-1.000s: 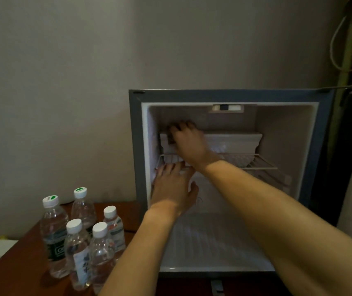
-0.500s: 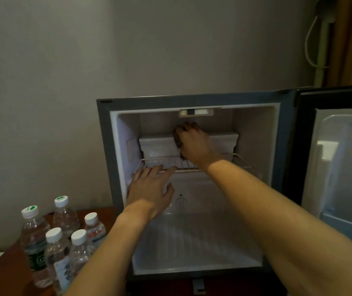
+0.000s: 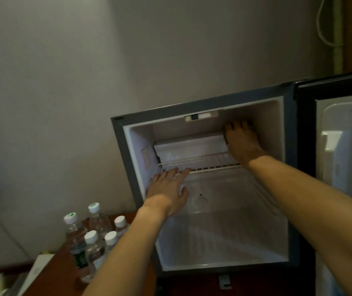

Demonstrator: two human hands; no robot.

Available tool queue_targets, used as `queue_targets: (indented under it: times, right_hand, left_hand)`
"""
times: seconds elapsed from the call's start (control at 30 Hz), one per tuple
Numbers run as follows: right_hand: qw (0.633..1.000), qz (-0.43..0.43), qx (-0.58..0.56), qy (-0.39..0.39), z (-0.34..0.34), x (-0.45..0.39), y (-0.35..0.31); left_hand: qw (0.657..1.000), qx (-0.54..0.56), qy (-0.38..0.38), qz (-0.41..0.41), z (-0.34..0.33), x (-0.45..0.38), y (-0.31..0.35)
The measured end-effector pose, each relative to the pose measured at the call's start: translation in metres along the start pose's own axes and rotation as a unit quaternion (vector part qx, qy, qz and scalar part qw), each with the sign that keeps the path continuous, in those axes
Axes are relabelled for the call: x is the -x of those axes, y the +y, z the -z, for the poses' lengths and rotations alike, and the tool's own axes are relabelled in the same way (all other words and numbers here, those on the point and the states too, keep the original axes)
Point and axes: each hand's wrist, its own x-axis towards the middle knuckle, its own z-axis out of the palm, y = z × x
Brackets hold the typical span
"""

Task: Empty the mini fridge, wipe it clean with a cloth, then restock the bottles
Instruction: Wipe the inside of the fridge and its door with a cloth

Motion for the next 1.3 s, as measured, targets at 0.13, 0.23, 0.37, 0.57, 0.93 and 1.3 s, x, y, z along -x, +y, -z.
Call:
queue_targets:
  times: [0.13,0.23,0.37,0.57,0.93,1.3]
  right_hand:
    - [0.988,0.018,-0.145,0.051,0.01,0.018,-0.011]
    - [0.964,0.038,-0.256,0.059,0.02,0.03,-0.037]
    - [0.92,0.019,-0.39,0.038,0.043,0.046,-0.083]
    - [0.855,0.027,-0.517,0.012,0.056,0.052,-0.14]
    - [0.721,-0.089,-0.684,-0.06,0.029,0.03,-0.201]
    - [0.681,-0.116,-0.718,-0.082,0.028,0.011,-0.201]
  left_hand:
    - [0.998,-0.053,-0.019,-0.03,0.024,0.005,0.001]
    - [0.98,-0.158,0.095,-0.075,0.051,0.015,-0.003]
    - [0.93,-0.285,0.194,-0.125,0.097,0.03,-0.026]
    - [0.886,-0.407,0.144,-0.17,0.138,0.051,-0.073]
    - [0.88,-0.423,0.114,-0.184,0.133,0.043,-0.103]
    - [0.865,-0.437,0.107,-0.221,0.144,0.042,-0.107]
